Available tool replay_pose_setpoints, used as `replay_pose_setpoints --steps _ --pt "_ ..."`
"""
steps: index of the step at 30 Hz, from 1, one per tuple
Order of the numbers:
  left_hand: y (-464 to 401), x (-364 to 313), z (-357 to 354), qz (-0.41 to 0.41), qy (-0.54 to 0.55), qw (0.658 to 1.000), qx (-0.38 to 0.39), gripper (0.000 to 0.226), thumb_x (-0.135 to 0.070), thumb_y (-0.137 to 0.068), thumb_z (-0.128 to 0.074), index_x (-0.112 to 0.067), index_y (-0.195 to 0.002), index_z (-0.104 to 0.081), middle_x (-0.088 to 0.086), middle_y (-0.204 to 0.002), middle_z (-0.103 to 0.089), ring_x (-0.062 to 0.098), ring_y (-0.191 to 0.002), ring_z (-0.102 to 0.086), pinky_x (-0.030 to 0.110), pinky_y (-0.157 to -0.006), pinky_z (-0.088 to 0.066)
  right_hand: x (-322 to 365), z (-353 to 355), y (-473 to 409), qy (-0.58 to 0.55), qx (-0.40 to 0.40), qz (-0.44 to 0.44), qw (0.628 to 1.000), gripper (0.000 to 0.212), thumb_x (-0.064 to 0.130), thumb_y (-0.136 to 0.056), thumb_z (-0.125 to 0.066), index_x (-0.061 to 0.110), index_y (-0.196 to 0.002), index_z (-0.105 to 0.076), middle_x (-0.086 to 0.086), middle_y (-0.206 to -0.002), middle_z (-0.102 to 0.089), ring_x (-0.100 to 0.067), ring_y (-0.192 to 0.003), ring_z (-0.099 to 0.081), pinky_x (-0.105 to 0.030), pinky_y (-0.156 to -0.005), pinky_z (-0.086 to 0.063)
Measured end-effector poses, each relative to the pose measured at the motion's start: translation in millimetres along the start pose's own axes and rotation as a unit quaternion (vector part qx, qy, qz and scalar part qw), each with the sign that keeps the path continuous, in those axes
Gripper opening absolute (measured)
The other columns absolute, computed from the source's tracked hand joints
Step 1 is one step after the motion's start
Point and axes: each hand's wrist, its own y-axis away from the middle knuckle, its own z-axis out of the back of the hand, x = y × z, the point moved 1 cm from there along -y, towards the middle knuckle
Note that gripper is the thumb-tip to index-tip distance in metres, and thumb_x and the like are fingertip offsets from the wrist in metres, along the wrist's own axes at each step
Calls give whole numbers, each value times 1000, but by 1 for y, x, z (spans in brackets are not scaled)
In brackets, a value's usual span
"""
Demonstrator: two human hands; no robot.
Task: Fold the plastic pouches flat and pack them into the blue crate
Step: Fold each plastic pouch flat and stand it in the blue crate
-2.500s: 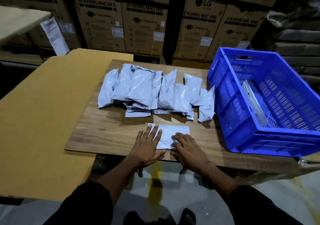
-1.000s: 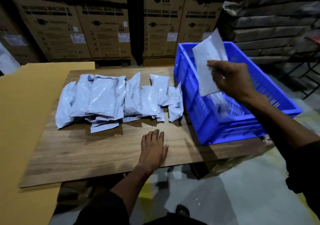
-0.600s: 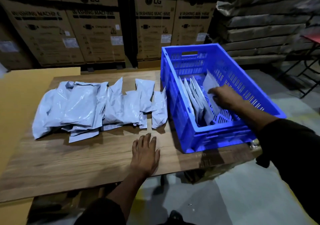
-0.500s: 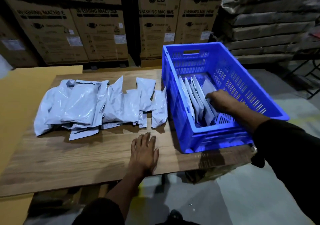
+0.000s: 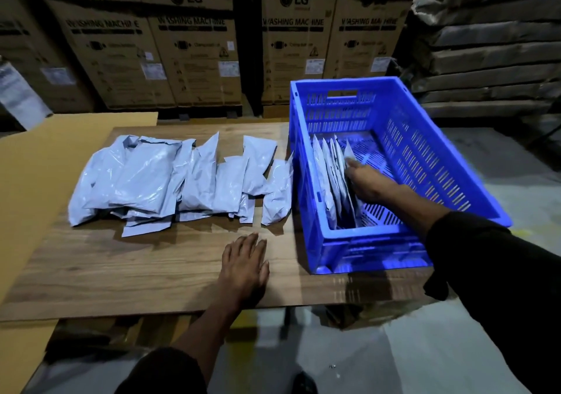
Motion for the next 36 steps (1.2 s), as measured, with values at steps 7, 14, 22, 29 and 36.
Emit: replay_pose_setpoints --steps 7,14,22,29,36 --pt "0 1 -2 -2 3 1000 -6 50 -39 -87 -50 -14 -127 -67 11 -137 -60 34 -123 -53 51 -103 -41 -5 -6 -2 -191 40 -172 966 106 9 -88 -64 7 -155 18 -28 -120 -55 -37 -99 -61 -36 -74 -47" --pt "2 0 -1 -16 3 999 -41 49 -37 -86 -53 -12 -125 -68 12 -135 -61 35 -120 -56 50 -101 -43 -33 -39 -24 -309 42 -102 945 74 23 -62 -78 24 -129 -46 -7 -109 -65 -28 -98 -67 -44 -81 -59" --pt "1 1 -2 -3 1 1000 -20 50 -39 -84 -54 -15 -126 -67 10 -137 -61 34 -122 -56 52 -102 -44 -50 -54 -42 -387 84 -130 909 74 30 -59 -55 24 -131 -41 -19 -117 -61 -22 -75 -55 -41 -60 -44" --pt "1 5 -6 -15 7 999 -38 49 -39 -83 -58 -14 -124 -69 11 -135 -63 34 -120 -58 52 -100 -45 10 3 10 -282 33 -155 946 72 50 -105 -34 7 -158 -11 -21 -162 -22 -38 -144 -33 -45 -115 -29" --pt "2 8 -10 -26 14 997 -71 48 -40 -86 -58 -13 -123 -70 10 -134 -64 33 -119 -57 50 -100 -45 17 0 6 -241 36 -156 957 74 58 -103 -30 -2 -146 -26 -29 -147 -41 -40 -129 -48 -42 -97 -38"
